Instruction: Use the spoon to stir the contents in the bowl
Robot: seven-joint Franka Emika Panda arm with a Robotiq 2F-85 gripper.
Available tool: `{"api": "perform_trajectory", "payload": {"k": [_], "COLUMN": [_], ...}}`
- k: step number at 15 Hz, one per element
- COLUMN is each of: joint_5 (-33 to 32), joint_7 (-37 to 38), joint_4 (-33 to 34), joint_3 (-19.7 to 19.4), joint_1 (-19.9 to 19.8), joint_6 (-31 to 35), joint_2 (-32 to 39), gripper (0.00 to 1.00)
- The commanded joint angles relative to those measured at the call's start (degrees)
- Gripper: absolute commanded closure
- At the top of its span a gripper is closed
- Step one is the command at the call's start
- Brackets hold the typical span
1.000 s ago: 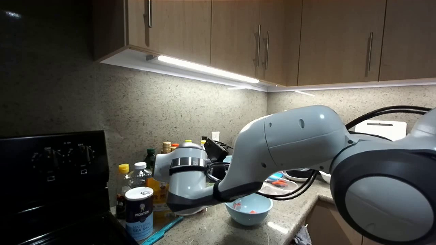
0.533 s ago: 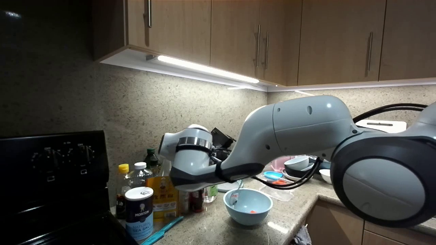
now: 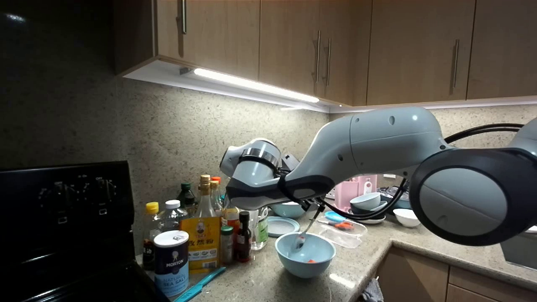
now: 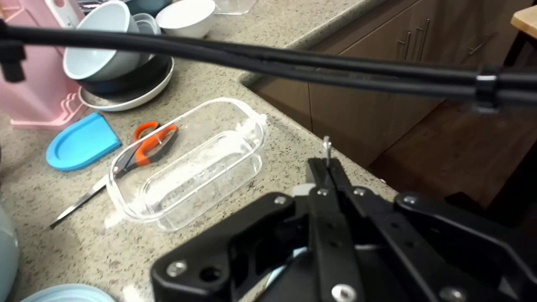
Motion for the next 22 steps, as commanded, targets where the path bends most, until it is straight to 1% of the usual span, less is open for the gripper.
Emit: {"api": "perform_trajectory", "payload": {"k": [1, 5, 7, 9, 11, 12, 15, 16, 22], "joint_5": [3.5, 7.0, 9.2, 11.2, 11.9, 9.8, 10.1, 10.1, 9.9], "joint_7": [4.9, 6.8, 5.6, 2.9, 4.3, 4.1, 4.1, 4.1, 8.4], "joint_4": [-2.1, -3.0, -3.2, -3.3, -1.9, 0.0, 0.0, 0.0, 1.4], "joint_3": [1.5, 3.6, 5.6, 8.3, 10.1, 8.2, 9.4, 9.5, 8.0], "joint_1": [-2.0, -2.9, -3.3, -3.8, -4.0, -2.7, -2.8, -2.9, -2.9], "joint_6": [-3.8, -6.5, -5.7, -3.1, 0.6, -2.3, -0.3, -0.1, -1.2], "joint_2": [-2.4, -2.7, -2.8, -2.9, -2.6, -0.3, -0.7, -0.8, -1.2], "gripper": [0.99, 0.99, 0.99, 0.99, 0.99, 0.98, 0.98, 0.99, 0.99]}}
